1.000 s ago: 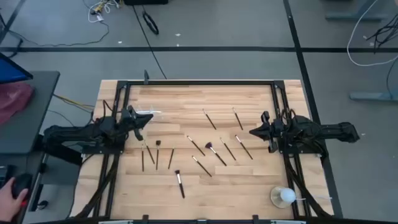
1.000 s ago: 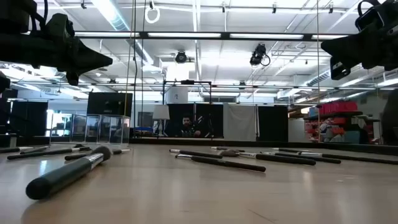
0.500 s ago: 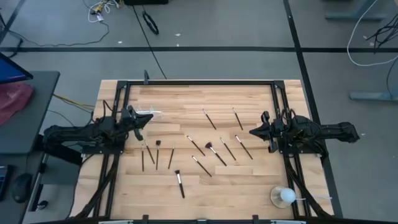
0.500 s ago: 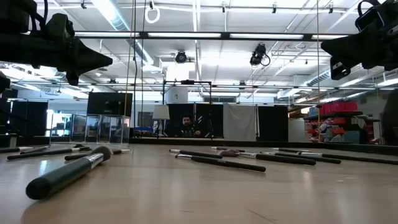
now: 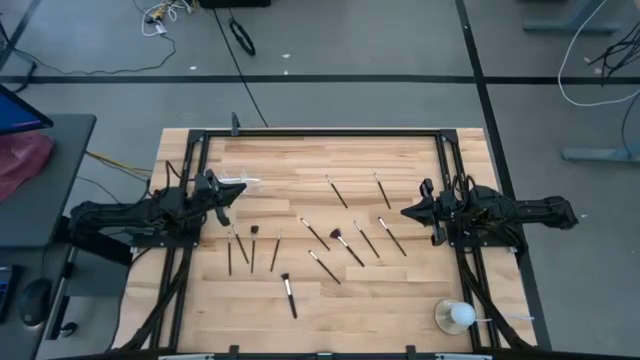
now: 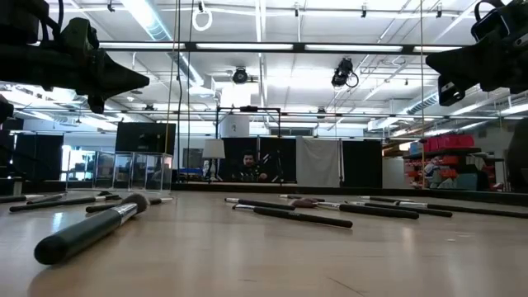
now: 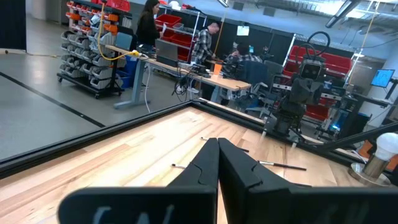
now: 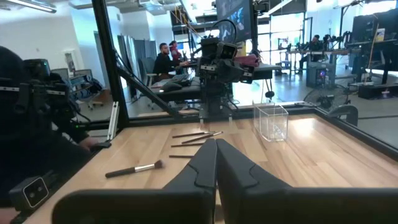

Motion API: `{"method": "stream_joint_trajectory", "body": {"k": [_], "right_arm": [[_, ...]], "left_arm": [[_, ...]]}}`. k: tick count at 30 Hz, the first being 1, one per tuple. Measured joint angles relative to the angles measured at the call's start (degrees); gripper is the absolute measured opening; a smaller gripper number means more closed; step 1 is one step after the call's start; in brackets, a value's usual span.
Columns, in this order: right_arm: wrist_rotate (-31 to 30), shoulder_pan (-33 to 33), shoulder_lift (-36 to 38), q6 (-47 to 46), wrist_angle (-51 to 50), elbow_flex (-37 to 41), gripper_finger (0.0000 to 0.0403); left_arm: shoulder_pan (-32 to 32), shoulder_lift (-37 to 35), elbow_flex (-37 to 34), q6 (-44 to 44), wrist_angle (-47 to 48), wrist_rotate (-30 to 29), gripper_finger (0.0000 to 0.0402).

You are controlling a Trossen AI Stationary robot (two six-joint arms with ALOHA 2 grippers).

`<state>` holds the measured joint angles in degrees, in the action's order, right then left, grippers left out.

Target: Put items in baskets/containers

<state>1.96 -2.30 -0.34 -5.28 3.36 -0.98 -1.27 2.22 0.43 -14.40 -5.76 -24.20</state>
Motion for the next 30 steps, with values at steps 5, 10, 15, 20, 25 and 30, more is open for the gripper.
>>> {"method": "stream_joint_trajectory", "body": {"k": [5,10,15,20,25,30], "right_arm": [[0.02,0.02,-0.02,0.00,0.00,0.01,0.0011],[0.00,0.02,-0.02,0.00,0.00,-0.01,0.0011],[0.02,-0.01,-0.02,0.00,0.00,0.01,0.0011],[0.00,0.00,0.00,0.00,0.00,-0.01,0.0011],[0.00,0.00,-0.01,0.04,0.06,-0.01,0.0011],[0.01,-0.01,-0.02,-1.50,4.87,0.01,0.0011]], "left_arm": [[0.01,0.02,0.00,0.00,0.00,0.00,0.0005],[0.00,0.00,-0.01,-0.02,0.02,-0.01,0.0005],[0.01,0.00,0.00,0.00,0.00,0.01,0.0005],[0.00,0.01,0.00,-0.01,0.00,0.00,0.0005],[0.01,0.02,0.00,0.00,0.00,0.00,0.0005],[-0.01,0.00,0.01,-0.02,0.02,-0.01,0.0005]]}}
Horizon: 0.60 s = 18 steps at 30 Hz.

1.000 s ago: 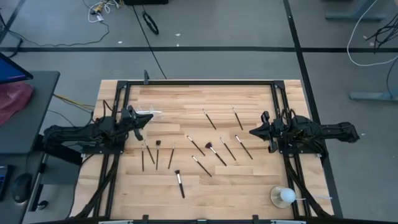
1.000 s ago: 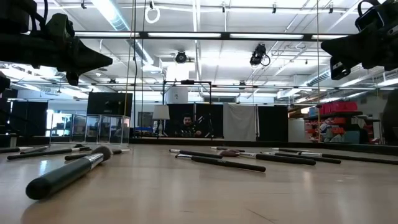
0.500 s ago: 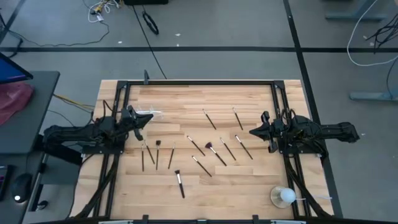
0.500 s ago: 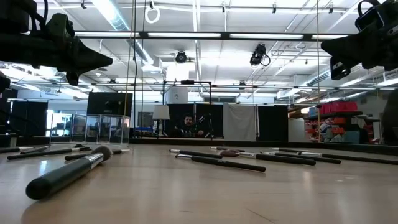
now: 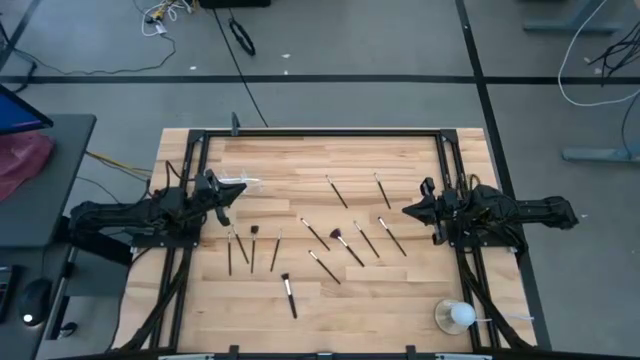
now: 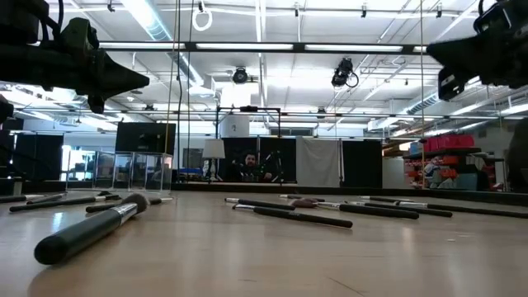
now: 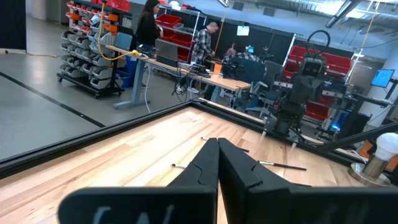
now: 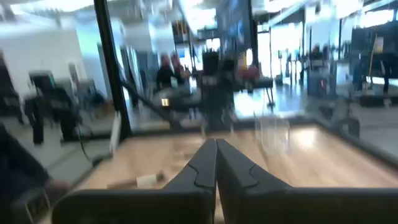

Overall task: Put items in baskets/containers
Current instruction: Put the eyeshadow brush into the transparent organizer

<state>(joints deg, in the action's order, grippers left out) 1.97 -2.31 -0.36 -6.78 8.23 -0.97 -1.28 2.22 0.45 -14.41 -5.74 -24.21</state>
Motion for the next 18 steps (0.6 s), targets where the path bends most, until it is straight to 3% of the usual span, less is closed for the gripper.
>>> {"method": "stream_joint_trajectory", "body": {"k": [4,10,18], "right_arm": [[-1.54,0.04,-0.28,-2.47,7.61,0.00,0.0011],[-9.79,0.04,-4.00,-5.11,15.13,0.00,0.0011],[-16.87,0.04,-22.29,-5.06,26.89,-1.18,0.0011]], "left_arm": [[0.00,0.02,-0.02,0.02,-0.01,0.01,0.0005],[0.00,0.00,-0.02,0.00,0.00,0.00,0.0005],[0.00,0.00,-0.02,0.00,-0.02,0.02,0.0005]]}}
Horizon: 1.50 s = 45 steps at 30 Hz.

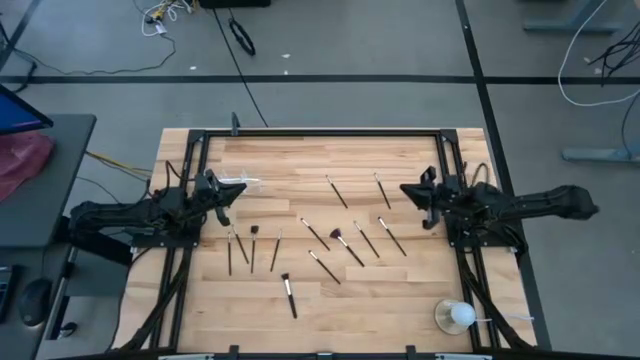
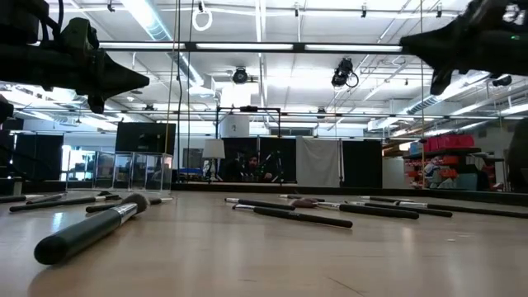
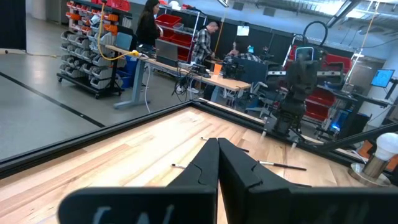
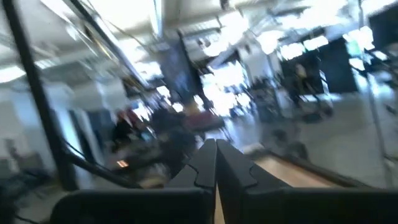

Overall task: Put items in baskets/containers
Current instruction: Put the eyeshadow brush into the transparent organizer

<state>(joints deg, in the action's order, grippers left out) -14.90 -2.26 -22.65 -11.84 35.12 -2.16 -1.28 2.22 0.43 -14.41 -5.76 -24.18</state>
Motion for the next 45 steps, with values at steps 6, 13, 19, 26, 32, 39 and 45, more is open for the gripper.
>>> {"method": "stream_joint_trajectory", "body": {"k": [6,13,19,26,32,39,45], "right_arm": [[-5.00,0.00,-17.38,-0.87,-1.50,-7.08,0.0011],[-11.89,0.02,-35.45,-4.66,-5.95,-14.77,0.0015],[-13.20,1.42,-51.19,-5.14,-6.40,-22.32,0.0067],[-15.15,4.59,-69.74,-5.92,-6.43,-32.14,0.0163],[-16.10,7.58,-80.55,-5.72,-6.45,-37.57,0.0201],[-15.36,8.95,-86.56,-5.88,-6.15,-39.35,0.0203],[-11.93,10.13,-90.14,-6.83,-3.80,-39.52,0.0193]], "left_arm": [[0.01,0.00,0.01,0.01,0.01,0.00,0.0005],[0.01,0.00,0.00,0.02,0.00,0.00,0.0005],[0.02,0.00,0.01,0.00,0.01,0.00,0.0005],[0.00,0.00,0.00,0.00,0.02,-0.01,0.0005],[0.01,0.00,0.01,0.02,0.02,0.00,0.0005],[0.01,0.00,0.01,0.00,0.01,-0.01,0.0005],[0.00,0.00,0.00,0.02,0.02,0.00,0.0005]]}}
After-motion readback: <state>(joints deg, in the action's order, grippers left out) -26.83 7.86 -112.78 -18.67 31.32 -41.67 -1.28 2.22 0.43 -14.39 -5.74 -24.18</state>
